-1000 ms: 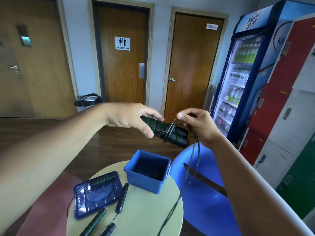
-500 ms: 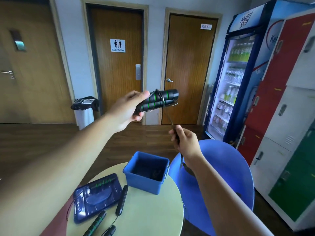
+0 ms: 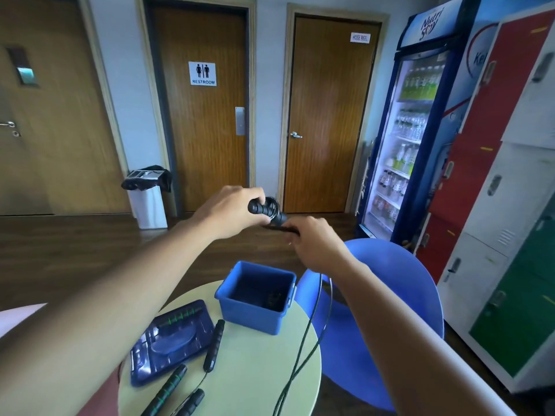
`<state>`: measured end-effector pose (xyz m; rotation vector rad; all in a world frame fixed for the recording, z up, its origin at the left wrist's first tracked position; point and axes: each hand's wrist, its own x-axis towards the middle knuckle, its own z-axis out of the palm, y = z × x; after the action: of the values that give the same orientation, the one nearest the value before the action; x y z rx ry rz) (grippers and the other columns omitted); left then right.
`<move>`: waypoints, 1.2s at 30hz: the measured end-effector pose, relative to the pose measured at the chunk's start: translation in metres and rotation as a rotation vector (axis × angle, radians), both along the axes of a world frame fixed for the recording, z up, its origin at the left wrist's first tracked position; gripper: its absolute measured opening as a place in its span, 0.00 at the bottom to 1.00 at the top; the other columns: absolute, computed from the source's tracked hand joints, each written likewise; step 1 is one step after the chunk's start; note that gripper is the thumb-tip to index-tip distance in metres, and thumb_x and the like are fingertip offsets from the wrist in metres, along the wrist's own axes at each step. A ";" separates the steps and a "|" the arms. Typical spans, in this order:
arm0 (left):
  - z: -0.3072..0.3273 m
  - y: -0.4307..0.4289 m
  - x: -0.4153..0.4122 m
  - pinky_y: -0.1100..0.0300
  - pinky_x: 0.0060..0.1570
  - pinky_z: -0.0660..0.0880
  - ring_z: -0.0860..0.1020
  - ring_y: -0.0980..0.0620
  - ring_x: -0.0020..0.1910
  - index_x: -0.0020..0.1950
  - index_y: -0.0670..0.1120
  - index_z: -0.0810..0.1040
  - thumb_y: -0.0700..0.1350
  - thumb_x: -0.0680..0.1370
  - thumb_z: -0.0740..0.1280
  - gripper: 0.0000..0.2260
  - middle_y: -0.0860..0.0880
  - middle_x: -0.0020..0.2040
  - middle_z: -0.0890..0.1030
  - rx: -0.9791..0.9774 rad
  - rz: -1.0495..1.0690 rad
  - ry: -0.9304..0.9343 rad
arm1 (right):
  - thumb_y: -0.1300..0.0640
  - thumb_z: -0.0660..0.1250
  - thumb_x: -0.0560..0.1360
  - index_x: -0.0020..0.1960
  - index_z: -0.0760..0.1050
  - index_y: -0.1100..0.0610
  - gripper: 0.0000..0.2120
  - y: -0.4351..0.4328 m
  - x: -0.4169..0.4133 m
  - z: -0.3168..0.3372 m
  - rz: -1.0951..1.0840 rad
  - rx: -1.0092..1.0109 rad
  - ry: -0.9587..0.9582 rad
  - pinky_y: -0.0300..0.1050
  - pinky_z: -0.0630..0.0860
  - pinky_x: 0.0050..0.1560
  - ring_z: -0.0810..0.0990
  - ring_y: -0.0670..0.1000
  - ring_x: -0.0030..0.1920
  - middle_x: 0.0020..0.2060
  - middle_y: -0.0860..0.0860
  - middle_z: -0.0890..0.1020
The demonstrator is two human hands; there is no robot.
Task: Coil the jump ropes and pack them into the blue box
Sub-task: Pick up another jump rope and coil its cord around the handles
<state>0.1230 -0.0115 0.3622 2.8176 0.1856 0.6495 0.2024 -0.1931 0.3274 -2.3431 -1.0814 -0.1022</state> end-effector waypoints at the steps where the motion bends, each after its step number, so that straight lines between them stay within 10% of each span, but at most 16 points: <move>1: 0.002 0.001 -0.001 0.59 0.32 0.66 0.75 0.55 0.35 0.49 0.54 0.78 0.56 0.75 0.73 0.10 0.54 0.38 0.78 -0.052 -0.036 0.050 | 0.58 0.62 0.79 0.50 0.80 0.51 0.08 -0.002 0.003 0.004 0.008 0.018 -0.039 0.45 0.70 0.37 0.79 0.55 0.39 0.43 0.54 0.83; 11: 0.008 0.013 -0.017 0.63 0.24 0.60 0.69 0.53 0.28 0.51 0.41 0.79 0.60 0.71 0.71 0.23 0.47 0.36 0.75 -0.775 -0.436 0.393 | 0.56 0.73 0.76 0.47 0.84 0.51 0.02 -0.017 0.026 0.013 0.339 0.475 0.298 0.31 0.72 0.43 0.78 0.37 0.37 0.34 0.40 0.83; 17: 0.016 0.003 -0.014 0.65 0.23 0.59 0.67 0.55 0.25 0.50 0.43 0.77 0.64 0.70 0.73 0.25 0.44 0.35 0.79 -1.164 -0.592 0.248 | 0.71 0.58 0.80 0.37 0.79 0.53 0.21 -0.003 0.009 -0.013 0.340 0.764 0.596 0.33 0.71 0.33 0.75 0.38 0.28 0.28 0.44 0.80; 25: 0.024 -0.023 0.011 0.60 0.33 0.76 0.73 0.49 0.35 0.54 0.44 0.80 0.52 0.74 0.75 0.15 0.38 0.48 0.81 -1.624 -0.121 -0.284 | 0.50 0.58 0.83 0.48 0.79 0.51 0.12 0.029 0.006 -0.040 0.039 0.602 0.580 0.43 0.65 0.29 0.69 0.46 0.26 0.30 0.46 0.77; 28: 0.023 -0.018 0.016 0.60 0.36 0.77 0.74 0.52 0.35 0.54 0.47 0.82 0.51 0.76 0.73 0.10 0.45 0.49 0.80 -1.305 -0.035 -0.342 | 0.52 0.59 0.82 0.43 0.75 0.51 0.11 0.030 0.003 -0.035 0.033 0.498 0.503 0.42 0.66 0.29 0.69 0.46 0.25 0.28 0.46 0.75; 32: 0.015 -0.004 0.013 0.64 0.32 0.68 0.76 0.53 0.40 0.59 0.52 0.80 0.52 0.78 0.71 0.11 0.51 0.46 0.79 -0.258 0.123 -0.267 | 0.51 0.60 0.82 0.48 0.76 0.51 0.08 0.026 -0.003 -0.028 0.010 0.307 0.265 0.37 0.68 0.30 0.72 0.41 0.27 0.33 0.45 0.79; 36: 0.012 0.015 0.005 0.60 0.39 0.68 0.75 0.48 0.48 0.65 0.55 0.77 0.54 0.79 0.69 0.15 0.48 0.55 0.72 0.083 0.179 -0.077 | 0.50 0.61 0.82 0.57 0.78 0.50 0.09 0.019 -0.007 -0.017 -0.030 0.140 -0.016 0.45 0.71 0.41 0.80 0.54 0.44 0.46 0.50 0.84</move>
<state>0.1281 0.0038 0.3747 2.8718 0.4092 0.8206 0.1956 -0.1736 0.3100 -2.2371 -1.0131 -0.2019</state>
